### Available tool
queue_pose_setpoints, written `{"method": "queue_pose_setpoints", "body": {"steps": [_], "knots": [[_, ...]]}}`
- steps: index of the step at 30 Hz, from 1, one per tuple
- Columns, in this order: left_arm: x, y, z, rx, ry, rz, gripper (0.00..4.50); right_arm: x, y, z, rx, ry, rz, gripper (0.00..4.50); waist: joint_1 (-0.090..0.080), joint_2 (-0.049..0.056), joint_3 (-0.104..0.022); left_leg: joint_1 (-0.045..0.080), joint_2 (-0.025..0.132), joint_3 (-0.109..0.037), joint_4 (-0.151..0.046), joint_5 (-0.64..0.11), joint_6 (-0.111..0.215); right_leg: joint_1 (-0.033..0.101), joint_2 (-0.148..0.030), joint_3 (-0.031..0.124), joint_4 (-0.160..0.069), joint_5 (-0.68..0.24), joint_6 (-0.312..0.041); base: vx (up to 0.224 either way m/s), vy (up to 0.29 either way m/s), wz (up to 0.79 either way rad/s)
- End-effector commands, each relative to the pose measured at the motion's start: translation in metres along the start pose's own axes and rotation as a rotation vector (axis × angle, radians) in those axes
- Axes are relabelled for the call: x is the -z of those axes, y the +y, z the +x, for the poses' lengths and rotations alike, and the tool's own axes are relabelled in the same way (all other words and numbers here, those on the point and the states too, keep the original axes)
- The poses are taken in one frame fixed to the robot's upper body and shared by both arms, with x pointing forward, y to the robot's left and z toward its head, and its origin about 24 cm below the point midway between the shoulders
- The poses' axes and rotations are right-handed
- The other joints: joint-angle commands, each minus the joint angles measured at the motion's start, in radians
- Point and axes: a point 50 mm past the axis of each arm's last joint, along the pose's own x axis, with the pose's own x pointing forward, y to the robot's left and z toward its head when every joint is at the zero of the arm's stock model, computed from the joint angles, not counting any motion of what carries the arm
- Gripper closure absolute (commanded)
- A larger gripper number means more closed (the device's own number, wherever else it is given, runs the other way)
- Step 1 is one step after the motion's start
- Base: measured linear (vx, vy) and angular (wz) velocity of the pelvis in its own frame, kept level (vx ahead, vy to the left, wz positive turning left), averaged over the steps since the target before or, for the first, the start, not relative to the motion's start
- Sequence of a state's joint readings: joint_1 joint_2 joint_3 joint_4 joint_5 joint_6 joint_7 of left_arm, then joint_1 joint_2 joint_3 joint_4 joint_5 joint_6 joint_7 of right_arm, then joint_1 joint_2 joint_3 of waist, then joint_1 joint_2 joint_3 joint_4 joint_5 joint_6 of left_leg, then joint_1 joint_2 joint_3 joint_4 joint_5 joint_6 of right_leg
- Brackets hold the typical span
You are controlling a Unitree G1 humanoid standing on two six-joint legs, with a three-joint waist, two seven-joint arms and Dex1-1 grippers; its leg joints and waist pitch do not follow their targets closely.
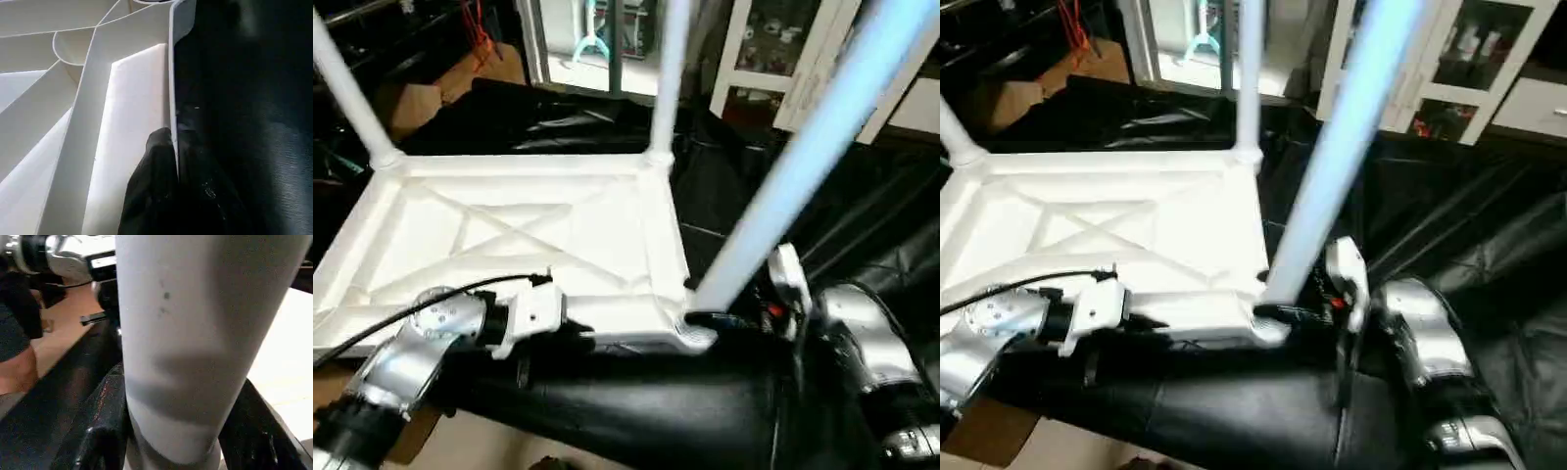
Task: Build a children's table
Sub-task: Insert table leg to table base
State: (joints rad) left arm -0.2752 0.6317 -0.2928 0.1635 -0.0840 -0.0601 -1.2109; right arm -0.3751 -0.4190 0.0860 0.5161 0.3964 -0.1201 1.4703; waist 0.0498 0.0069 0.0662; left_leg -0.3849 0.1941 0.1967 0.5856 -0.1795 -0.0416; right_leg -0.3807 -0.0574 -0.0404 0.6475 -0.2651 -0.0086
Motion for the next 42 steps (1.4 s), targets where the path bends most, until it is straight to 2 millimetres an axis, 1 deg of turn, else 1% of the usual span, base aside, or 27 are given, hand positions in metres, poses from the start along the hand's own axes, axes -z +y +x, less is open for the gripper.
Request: {"method": "queue_pose_setpoints", "body": {"steps": [1, 2, 4, 7, 10, 11, 12, 13, 14, 16, 17, 18, 23, 25, 26, 30, 32, 33, 34, 35, 36, 37, 38, 41, 42], "knots": [[0.002, -0.013, 0.01, 0.085, -0.044, -0.038, 4.5, 0.025, 0.012, -0.016, 0.0, 0.125, 0.104, 2.58, -0.007, -0.02, -0.04, 0.016, 0.046, -0.014, -0.057, -0.118, 0.123, 0.028, -0.072, 0.048, -0.087, -0.007, -0.231, 0.0, 0.0, 0.0], [0.002, -0.014, 0.01, 0.085, -0.045, -0.037, 4.5, 0.026, 0.012, -0.017, 0.001, 0.128, 0.103, 2.58, -0.008, -0.02, -0.039, 0.016, 0.046, -0.015, -0.058, -0.122, 0.117, 0.028, -0.072, 0.047, -0.089, -0.024, -0.23, 0.0, 0.0, 0.0], [0.001, -0.014, 0.01, 0.084, -0.048, -0.037, 4.5, 0.032, 0.017, -0.018, -0.005, 0.152, 0.099, 2.58, -0.008, -0.019, -0.04, 0.017, 0.047, -0.016, -0.058, -0.124, 0.111, 0.028, -0.072, 0.048, -0.089, -0.025, -0.231, 0.0, 0.0, 0.0], [0.002, -0.014, 0.01, 0.082, -0.045, -0.038, 4.5, 0.038, 0.022, -0.019, -0.037, 0.198, 0.088, 2.58, -0.008, -0.017, -0.042, 0.018, 0.046, -0.016, -0.057, -0.113, 0.116, 0.028, -0.071, 0.047, -0.086, 0.009, -0.235, 0.0, 0.0, 0.0], [0.002, -0.014, 0.009, 0.083, -0.039, -0.039, 4.5, 0.041, 0.024, -0.017, -0.057, 0.243, 0.082, 2.58, -0.007, -0.02, -0.043, 0.017, 0.045, -0.015, -0.056, -0.107, 0.122, 0.03, -0.07, 0.047, -0.085, 0.029, -0.234, 0.0, 0.0, 0.0], [0.002, -0.015, 0.009, 0.085, -0.035, -0.038, 4.5, 0.042, 0.025, -0.016, -0.074, 0.261, 0.075, 2.58, -0.006, -0.019, -0.044, 0.017, 0.045, -0.015, -0.056, -0.105, 0.122, 0.03, -0.071, 0.047, -0.084, 0.034, -0.234, 0.0, 0.0, 0.0], [0.002, -0.015, 0.01, 0.086, -0.031, -0.038, 4.5, 0.044, 0.025, -0.015, -0.091, 0.292, 0.072, 2.58, -0.007, -0.022, -0.044, 0.017, 0.045, -0.015, -0.056, -0.107, 0.123, 0.03, -0.07, 0.047, -0.084, 0.036, -0.23, 0.0, 0.0, 0.0], [0.002, -0.015, 0.01, 0.086, -0.03, -0.038, 4.5, 0.045, 0.025, -0.015, -0.096, 0.297, 0.077, 2.58, -0.007, -0.021, -0.044, 0.017, 0.044, -0.015, -0.057, -0.109, 0.123, 0.03, -0.07, 0.046, -0.085, 0.032, -0.229, 0.0, 0.0, 0.0], [0.002, -0.015, 0.01, 0.085, -0.03, -0.039, 4.5, 0.045, 0.025, -0.015, -0.096, 0.3, 0.081, 2.58, -0.008, -0.029, -0.044, 0.017, 0.044, -0.014, -0.057, -0.115, 0.122, 0.03, -0.068, 0.046, -0.086, 0.022, -0.224, 0.0, 0.0, 0.0], [0.002, -0.015, 0.01, 0.084, -0.029, -0.039, 4.5, 0.046, 0.025, -0.015, -0.107, 0.314, 0.095, 2.58, -0.006, -0.026, -0.044, 0.018, 0.045, -0.016, -0.058, -0.121, 0.117, 0.03, -0.07, 0.046, -0.087, 0.007, -0.221, 0.0, 0.0, 0.0], [0.002, -0.016, 0.01, 0.084, -0.029, -0.04, 4.5, 0.047, 0.026, -0.016, -0.113, 0.321, 0.098, 2.58, -0.007, -0.028, -0.045, 0.019, 0.046, -0.016, -0.059, -0.125, 0.114, 0.03, -0.07, 0.046, -0.088, 0.004, -0.221, 0.0, 0.0, 0.0], [0.003, -0.016, 0.009, 0.083, -0.027, -0.041, 4.5, 0.049, 0.026, -0.016, -0.12, 0.329, 0.108, 2.58, -0.006, -0.029, -0.045, 0.019, 0.046, -0.016, -0.059, -0.124, 0.114, 0.03, -0.07, 0.046, -0.087, 0.006, -0.221, 0.0, 0.0, 0.0], [0.003, -0.017, 0.009, 0.08, -0.024, -0.044, 4.5, 0.052, 0.028, -0.014, -0.122, 0.33, 0.115, 2.58, -0.007, -0.029, -0.049, 0.019, 0.045, -0.016, -0.057, -0.104, 0.123, 0.032, -0.067, 0.046, -0.081, 0.073, -0.223, 0.0, 0.0, 0.0], [0.003, -0.017, 0.009, 0.078, -0.025, -0.045, 4.5, 0.052, 0.028, -0.014, -0.111, 0.318, 0.119, 2.58, -0.007, -0.031, -0.05, 0.019, 0.045, -0.016, -0.057, -0.109, 0.122, 0.033, -0.067, 0.046, -0.082, 0.08, -0.221, 0.0, 0.0, 0.0], [0.003, -0.017, 0.009, 0.078, -0.025, -0.045, 4.5, 0.052, 0.028, -0.014, -0.111, 0.318, 0.119, 2.58, -0.007, -0.033, -0.05, 0.019, 0.045, -0.016, -0.058, -0.112, 0.121, 0.033, -0.067, 0.045, -0.082, 0.077, -0.22, 0.0, 0.0, 0.0], [0.004, -0.017, 0.007, 0.073, -0.019, -0.045, 4.5, 0.052, 0.027, -0.016, -0.071, 0.302, 0.102, 2.58, -0.006, -0.033, -0.05, 0.021, 0.047, -0.017, -0.06, -0.13, 0.109, 0.032, -0.069, 0.046, -0.085, 0.052, -0.219, 0.0, 0.0, 0.0], [0.004, -0.017, 0.007, 0.072, -0.018, -0.045, 4.5, 0.052, 0.026, -0.016, -0.056, 0.293, 0.103, 2.58, -0.007, -0.033, -0.049, 0.021, 0.047, -0.017, -0.061, -0.137, 0.105, 0.031, -0.068, 0.046, -0.086, 0.044, -0.219, 0.0, 0.0, 0.0], [0.004, -0.017, 0.007, 0.071, -0.017, -0.045, 4.5, 0.052, 0.026, -0.017, -0.038, 0.286, 0.098, 2.58, -0.008, -0.033, -0.047, 0.023, 0.048, -0.018, -0.064, -0.159, 0.095, 0.03, -0.069, 0.046, -0.09, 0.011, -0.218, 0.0, 0.0, 0.0], [0.004, -0.017, 0.007, 0.071, -0.017, -0.045, 4.5, 0.052, 0.026, -0.017, -0.038, 0.286, 0.098, 2.58, -0.008, -0.033, -0.047, 0.023, 0.048, -0.018, -0.064, -0.159, 0.095, 0.03, -0.069, 0.046, -0.09, 0.011, -0.218, 0.0, 0.0, 0.0], [0.004, -0.017, 0.007, 0.069, -0.015, -0.047, 4.5, 0.053, 0.026, -0.017, -0.02, 0.279, 0.098, 2.58, -0.009, -0.026, -0.044, 0.026, 0.048, -0.019, -0.068, -0.186, 0.08, 0.029, -0.071, 0.048, -0.096, -0.034, -0.215, 0.0, 0.0, 0.0], [0.004, -0.017, 0.007, 0.068, -0.015, -0.048, 4.5, 0.054, 0.026, -0.017, -0.013, 0.277, 0.099, 2.58, -0.01, -0.029, -0.043, 0.027, 0.049, -0.018, -0.069, -0.194, 0.075, 0.029, -0.071, 0.048, -0.099, -0.048, -0.214, 0.0, 0.0, 0.0], [0.004, -0.016, 0.007, 0.065, -0.016, -0.051, 4.5, 0.054, 0.026, -0.017, -0.003, 0.272, 0.1, 2.58, -0.012, -0.031, -0.04, 0.028, 0.049, -0.019, -0.073, -0.215, 0.063, 0.029, -0.072, 0.049, -0.103, -0.084, -0.212, 0.0, 0.0, 0.0], [0.004, -0.016, 0.007, 0.059, -0.021, -0.058, 4.5, 0.055, 0.026, -0.016, 0.011, 0.266, 0.102, 2.58, -0.012, -0.031, -0.04, 0.031, 0.049, -0.02, -0.075, -0.228, 0.055, 0.031, -0.073, 0.05, -0.106, -0.111, -0.211, 0.0, 0.0, 0.0], [0.003, -0.015, 0.009, 0.037, -0.031, -0.1, 4.5, 0.057, 0.022, -0.013, 0.102, 0.253, 0.105, 2.58, -0.016, -0.031, -0.042, 0.032, 0.05, -0.021, -0.077, -0.219, 0.049, 0.031, -0.072, 0.051, -0.105, -0.099, -0.214, 0.0, 0.0, 0.0], [0.002, -0.014, 0.01, 0.026, -0.035, -0.125, 4.5, 0.058, 0.018, -0.012, 0.16, 0.255, 0.107, 2.58, -0.02, -0.033, -0.04, 0.031, 0.049, -0.021, -0.078, -0.223, 0.046, 0.031, -0.073, 0.051, -0.106, -0.105, -0.216, 0.0, 0.0, 0.0]]}}
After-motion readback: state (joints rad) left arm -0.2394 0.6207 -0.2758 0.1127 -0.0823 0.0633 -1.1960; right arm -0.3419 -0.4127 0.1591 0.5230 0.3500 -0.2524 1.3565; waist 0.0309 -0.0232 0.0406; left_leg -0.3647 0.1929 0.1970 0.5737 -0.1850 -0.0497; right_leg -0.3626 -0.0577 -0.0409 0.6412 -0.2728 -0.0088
